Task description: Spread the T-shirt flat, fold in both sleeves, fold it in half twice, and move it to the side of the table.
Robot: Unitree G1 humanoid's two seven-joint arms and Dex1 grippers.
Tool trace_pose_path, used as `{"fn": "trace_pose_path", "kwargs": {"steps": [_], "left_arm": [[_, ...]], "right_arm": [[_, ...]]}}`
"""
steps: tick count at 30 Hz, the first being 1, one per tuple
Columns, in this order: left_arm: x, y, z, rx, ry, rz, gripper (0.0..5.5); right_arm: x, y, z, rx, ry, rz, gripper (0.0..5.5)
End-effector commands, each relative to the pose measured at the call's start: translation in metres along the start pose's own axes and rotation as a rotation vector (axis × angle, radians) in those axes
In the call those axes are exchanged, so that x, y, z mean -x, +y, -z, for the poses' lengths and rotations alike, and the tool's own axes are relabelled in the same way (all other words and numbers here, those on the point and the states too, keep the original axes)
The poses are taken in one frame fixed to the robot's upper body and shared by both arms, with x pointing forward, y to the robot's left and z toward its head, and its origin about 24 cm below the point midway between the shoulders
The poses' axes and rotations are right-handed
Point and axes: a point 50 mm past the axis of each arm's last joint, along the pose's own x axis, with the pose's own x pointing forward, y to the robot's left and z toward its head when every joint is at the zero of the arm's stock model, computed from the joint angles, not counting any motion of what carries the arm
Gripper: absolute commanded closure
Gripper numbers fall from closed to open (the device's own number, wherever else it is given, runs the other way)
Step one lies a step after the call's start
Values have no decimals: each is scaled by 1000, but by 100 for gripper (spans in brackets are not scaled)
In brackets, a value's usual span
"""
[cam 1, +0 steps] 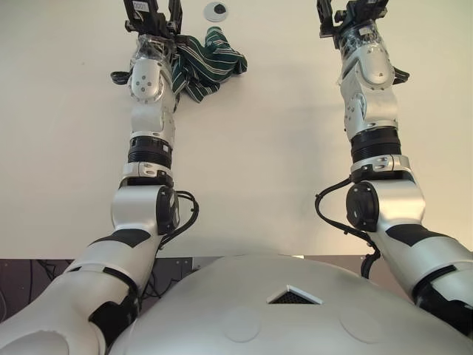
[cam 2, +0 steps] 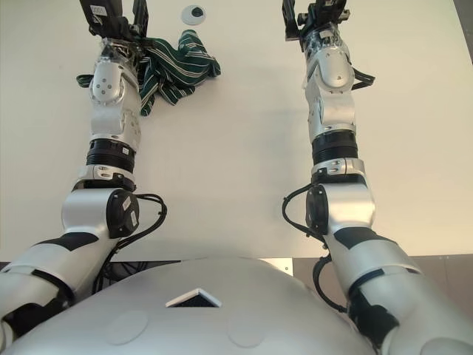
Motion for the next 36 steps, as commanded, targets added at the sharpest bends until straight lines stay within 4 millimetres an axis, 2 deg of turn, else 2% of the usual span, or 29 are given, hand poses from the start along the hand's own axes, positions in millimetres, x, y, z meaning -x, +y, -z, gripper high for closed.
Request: {"fn": "trace_pose_path", "kwargs": {"steps": [1,3,6,8,11,14,16,18,21,23,27,31,34,36], "left_arm": [[-4,36,-20,-79,-10,12,339],[-4,58,-26,-137,26,31,339],[-2,77,-27,-249,117,128,339],[2,88,-26,-286,193,195,339],[2,90,-19,-285,280,269,339],[-13,63,-12,-111,275,267,339],[-21,34,-4,7,275,298,339],[-17,18,15,9,346,284,339],[7,18,57,-94,570,229,339],[30,16,85,-98,722,237,339],[54,-12,113,-31,847,328,339],[63,-62,120,133,885,456,339],[68,-96,110,320,927,539,339],[74,-108,100,374,942,570,339]], "right_arm": [[1,9,0,12,11,-87,175],[2,22,2,22,43,-237,175],[3,37,5,27,124,-448,175],[4,42,5,21,154,-519,175],[6,42,6,5,173,-537,175],[5,42,5,-19,175,-523,175],[6,39,6,-28,177,-506,175],[5,39,5,-23,176,-502,175],[2,40,-2,-24,159,-505,175],[1,37,-4,-12,156,-493,175],[2,25,-3,-6,161,-451,175],[4,20,-3,-8,160,-426,175],[5,12,-5,-2,156,-402,175],[6,6,-6,1,153,-384,175]]}}
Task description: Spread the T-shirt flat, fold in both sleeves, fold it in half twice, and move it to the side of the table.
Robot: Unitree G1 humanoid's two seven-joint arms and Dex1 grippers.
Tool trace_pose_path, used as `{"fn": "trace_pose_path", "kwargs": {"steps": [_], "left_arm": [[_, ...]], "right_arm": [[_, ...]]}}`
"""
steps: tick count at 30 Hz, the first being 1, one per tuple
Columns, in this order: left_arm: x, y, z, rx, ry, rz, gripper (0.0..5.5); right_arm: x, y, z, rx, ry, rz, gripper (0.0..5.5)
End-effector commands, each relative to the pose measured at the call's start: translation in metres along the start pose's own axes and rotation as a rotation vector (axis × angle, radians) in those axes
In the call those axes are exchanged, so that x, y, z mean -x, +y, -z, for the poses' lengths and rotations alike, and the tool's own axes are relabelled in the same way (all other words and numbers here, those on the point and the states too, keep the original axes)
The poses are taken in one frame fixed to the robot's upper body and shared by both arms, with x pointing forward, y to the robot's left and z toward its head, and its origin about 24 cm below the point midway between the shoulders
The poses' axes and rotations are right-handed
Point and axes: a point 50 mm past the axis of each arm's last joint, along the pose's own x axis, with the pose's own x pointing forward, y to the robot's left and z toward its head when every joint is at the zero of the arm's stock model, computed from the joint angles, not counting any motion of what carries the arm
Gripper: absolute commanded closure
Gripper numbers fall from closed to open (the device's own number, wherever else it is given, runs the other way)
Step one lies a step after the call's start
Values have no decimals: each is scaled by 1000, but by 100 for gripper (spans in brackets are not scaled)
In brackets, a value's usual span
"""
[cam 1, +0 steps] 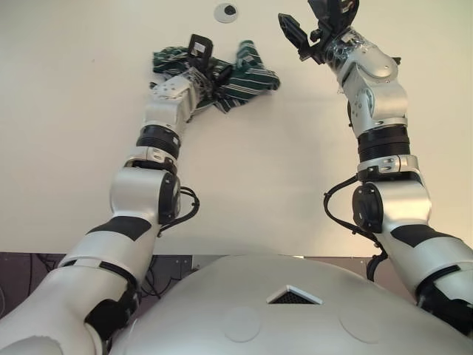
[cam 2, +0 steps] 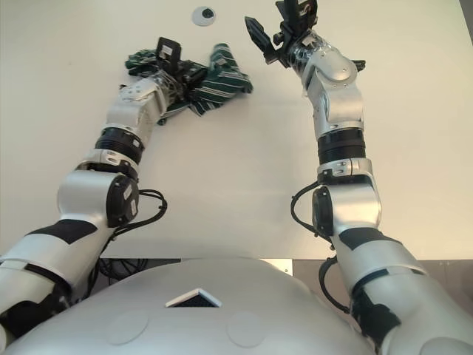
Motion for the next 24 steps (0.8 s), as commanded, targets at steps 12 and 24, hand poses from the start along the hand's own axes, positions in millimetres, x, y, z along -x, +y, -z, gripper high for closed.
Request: {"fn": "trace_pose_path", "kwargs": {"steps": [12,24], "left_arm": [[72,-81,-90,138,-238,296,339],[116,18,-92,-344,5,309,339]], "right_arm": [[66,-24,-17,-63,-58,34,175],[168,28,3,-253,248,-184,175]]}}
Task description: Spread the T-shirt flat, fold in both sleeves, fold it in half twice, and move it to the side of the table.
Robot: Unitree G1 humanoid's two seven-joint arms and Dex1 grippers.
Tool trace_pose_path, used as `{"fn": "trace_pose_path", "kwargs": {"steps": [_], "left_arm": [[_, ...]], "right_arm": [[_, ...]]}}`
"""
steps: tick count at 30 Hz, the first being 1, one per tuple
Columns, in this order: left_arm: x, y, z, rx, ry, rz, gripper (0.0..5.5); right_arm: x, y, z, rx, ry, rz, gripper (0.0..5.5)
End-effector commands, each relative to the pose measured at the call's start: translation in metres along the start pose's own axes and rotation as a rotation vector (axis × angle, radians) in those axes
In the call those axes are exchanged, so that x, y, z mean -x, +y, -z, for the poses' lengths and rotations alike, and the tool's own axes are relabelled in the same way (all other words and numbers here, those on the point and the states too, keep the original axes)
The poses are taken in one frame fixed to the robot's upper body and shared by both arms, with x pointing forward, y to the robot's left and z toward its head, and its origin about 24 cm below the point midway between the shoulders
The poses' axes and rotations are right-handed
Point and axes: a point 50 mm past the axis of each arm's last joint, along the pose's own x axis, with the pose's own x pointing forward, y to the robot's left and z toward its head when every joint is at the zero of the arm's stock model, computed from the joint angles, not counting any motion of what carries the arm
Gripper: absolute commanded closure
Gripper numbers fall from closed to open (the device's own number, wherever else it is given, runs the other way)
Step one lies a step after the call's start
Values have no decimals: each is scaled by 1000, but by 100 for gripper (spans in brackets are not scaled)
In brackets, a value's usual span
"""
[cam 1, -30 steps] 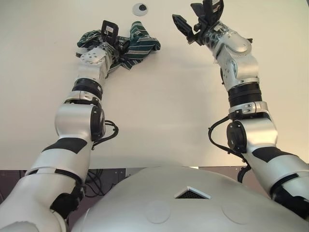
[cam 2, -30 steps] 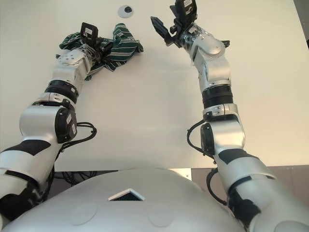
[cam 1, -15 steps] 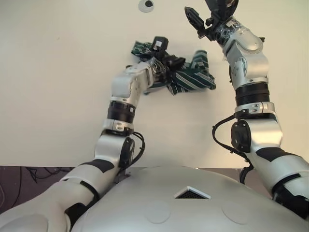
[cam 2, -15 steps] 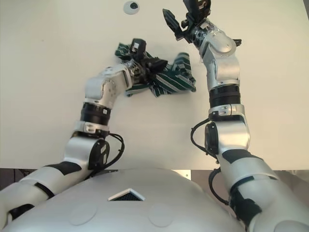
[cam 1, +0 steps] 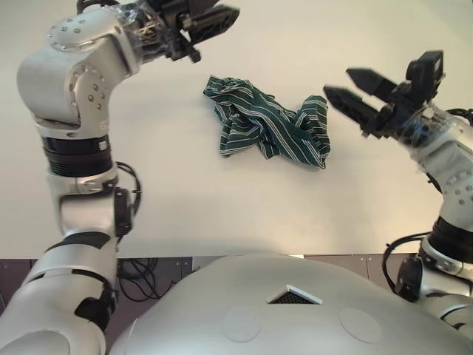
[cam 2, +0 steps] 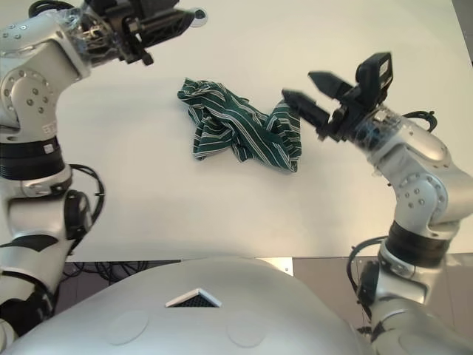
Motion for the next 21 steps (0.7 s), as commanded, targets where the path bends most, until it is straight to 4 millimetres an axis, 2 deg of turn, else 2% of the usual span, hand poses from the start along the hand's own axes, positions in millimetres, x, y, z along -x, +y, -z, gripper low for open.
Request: {"fn": "trace_pose_path", "kwargs": {"steps": [1,6,12,21], "left_arm": [[5,18,31,-38,151,67,339],[-7,23,49,-67,208,170,339],[-21,17,61,-81,211,294,339],[-44,22,66,-80,201,275,339]], "right_arm": [[6,-1,27,-23,125,78,175],[9,-5,48,-56,158,152,175],[5,3,57,-67,165,146,175],[1,9,68,-88,181,150,175]]}}
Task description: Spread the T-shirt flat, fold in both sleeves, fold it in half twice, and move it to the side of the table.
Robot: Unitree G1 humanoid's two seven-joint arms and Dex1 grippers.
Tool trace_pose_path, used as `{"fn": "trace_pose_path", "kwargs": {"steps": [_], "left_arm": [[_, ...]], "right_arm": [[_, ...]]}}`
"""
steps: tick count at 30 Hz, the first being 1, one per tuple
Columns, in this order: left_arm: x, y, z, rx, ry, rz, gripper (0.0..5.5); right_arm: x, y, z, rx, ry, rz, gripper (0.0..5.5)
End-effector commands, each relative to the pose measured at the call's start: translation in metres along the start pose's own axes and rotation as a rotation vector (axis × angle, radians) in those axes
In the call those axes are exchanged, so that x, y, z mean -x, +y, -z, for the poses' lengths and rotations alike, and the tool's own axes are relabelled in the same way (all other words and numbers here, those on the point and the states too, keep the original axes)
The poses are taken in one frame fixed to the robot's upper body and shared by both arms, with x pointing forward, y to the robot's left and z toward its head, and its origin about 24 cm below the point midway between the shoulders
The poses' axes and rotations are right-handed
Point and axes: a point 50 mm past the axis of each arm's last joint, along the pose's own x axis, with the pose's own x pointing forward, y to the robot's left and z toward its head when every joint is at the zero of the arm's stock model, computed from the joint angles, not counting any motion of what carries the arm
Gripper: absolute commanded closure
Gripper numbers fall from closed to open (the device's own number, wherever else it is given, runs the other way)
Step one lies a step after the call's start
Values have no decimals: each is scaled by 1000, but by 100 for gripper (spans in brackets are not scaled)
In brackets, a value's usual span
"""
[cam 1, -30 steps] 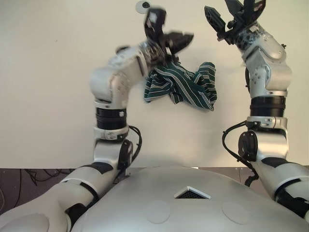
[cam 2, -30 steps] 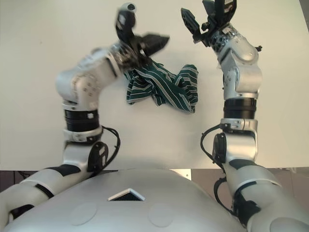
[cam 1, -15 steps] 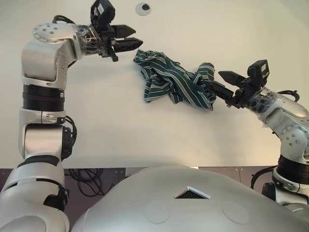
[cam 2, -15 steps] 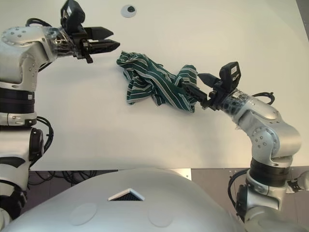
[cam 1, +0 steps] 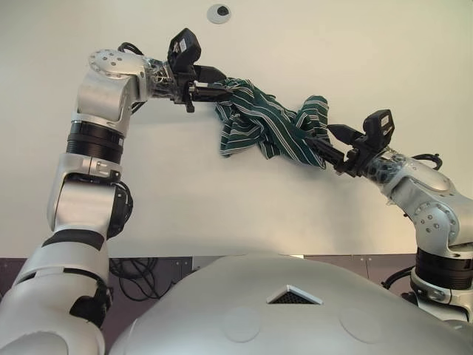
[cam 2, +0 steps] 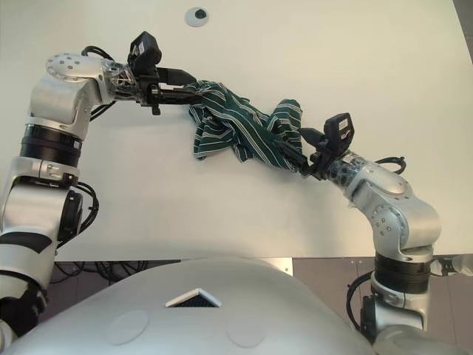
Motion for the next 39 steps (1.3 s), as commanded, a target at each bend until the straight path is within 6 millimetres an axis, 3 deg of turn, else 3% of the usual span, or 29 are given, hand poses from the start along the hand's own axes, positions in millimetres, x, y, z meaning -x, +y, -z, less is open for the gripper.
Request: {"fn": "trace_pose_path", "kwargs": {"steps": [1,4,7,12,17,22,28,36,39], "left_arm": [[-15,5,-9,-22,-10,-19,339],[-27,4,-2,-16,17,-17,339],[-26,5,9,-18,80,-25,339],[-20,5,12,-10,93,-3,339],[-25,2,1,13,22,26,339],[-21,-2,14,-2,123,72,339],[-20,0,10,38,84,50,420],[-12,0,-1,122,-42,54,539],[-5,0,3,111,-7,53,548]], "right_arm": [[-1,3,6,-12,1,12,175],[-2,4,9,-20,9,12,175],[-3,5,7,-25,0,3,202],[-4,8,8,-32,-4,-10,287],[-6,10,11,-40,3,-14,375],[-8,12,12,-43,8,-23,465],[-9,12,11,-42,8,-29,547],[-10,10,2,-30,-16,-42,550],[-10,9,-7,-31,-53,-46,550]]}}
